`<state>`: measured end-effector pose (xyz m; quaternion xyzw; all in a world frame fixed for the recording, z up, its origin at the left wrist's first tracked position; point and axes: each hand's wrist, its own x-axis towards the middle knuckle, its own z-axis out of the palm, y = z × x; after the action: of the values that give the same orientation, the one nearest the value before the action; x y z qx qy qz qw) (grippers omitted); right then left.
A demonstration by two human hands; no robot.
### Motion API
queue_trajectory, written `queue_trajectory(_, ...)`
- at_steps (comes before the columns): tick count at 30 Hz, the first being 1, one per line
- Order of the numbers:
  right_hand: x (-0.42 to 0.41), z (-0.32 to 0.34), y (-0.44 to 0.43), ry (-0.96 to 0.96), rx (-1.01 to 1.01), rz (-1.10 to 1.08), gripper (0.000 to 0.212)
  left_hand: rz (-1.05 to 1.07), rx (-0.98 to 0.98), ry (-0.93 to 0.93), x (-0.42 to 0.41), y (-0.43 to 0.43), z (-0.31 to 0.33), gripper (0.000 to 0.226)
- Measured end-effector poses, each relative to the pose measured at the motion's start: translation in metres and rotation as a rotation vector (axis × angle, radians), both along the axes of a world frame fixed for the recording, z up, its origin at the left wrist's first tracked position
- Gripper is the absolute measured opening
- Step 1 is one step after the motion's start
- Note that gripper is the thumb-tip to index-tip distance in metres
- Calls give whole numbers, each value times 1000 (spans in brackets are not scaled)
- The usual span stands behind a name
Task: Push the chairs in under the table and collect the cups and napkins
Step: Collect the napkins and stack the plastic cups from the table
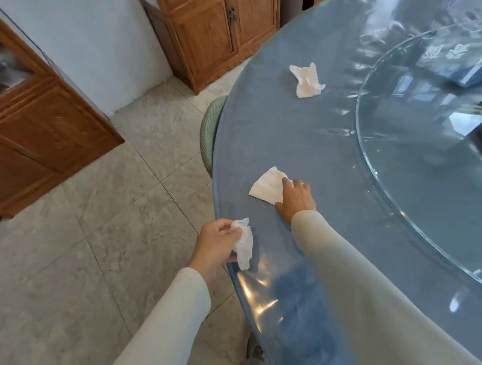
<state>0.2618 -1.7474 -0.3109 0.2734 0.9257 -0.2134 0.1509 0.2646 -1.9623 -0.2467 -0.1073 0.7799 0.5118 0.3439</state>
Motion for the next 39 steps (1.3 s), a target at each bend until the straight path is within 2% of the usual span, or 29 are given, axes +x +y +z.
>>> queue_trajectory(4, 2, -6, 3, 31, -3, -2, 28, -9, -11, -9, -10, -8, -8, 8)
queue_trajectory(10, 36, 6, -4, 175, -161, -80, 31, 45, 7, 8, -9, -1, -13, 17)
queue_trajectory(15, 82, 37, -9, 290, -295, -36, 26, 58, -17, 236, 8, 26, -2, 25)
queue_trajectory(18, 116, 61, -6, 323, -393, -19, 22, -21, -19, 267, 32, 50, 10, 25)
queue_trajectory(21, 152, 81, 5, 380, -495, -80, 22, -82, 51, 171, 65, 76, 19, 15)
queue_trajectory(25, 201, 101, 23, 447, -573, -179, 15, -82, 269, -150, 113, 103, 35, 21)
queue_trajectory(29, 245, 111, 33, 489, -496, -191, 31, -139, 397, -271, 154, 115, 42, 27)
queue_trajectory(32, 277, 113, 42, 435, -442, -156, 28, -173, 419, -230, 183, 121, 42, 24)
queue_trajectory(34, 300, 111, 47, 355, -430, -143, 25, -138, 368, -180, 201, 123, 39, 22)
queue_trajectory(36, 323, 105, 49, 274, -392, -135, 46, -89, 291, -122, 216, 123, 34, 23)
queue_trajectory(39, 357, 95, 45, 81, -231, -55, 82, -58, 245, -72, 238, 120, 29, 16)
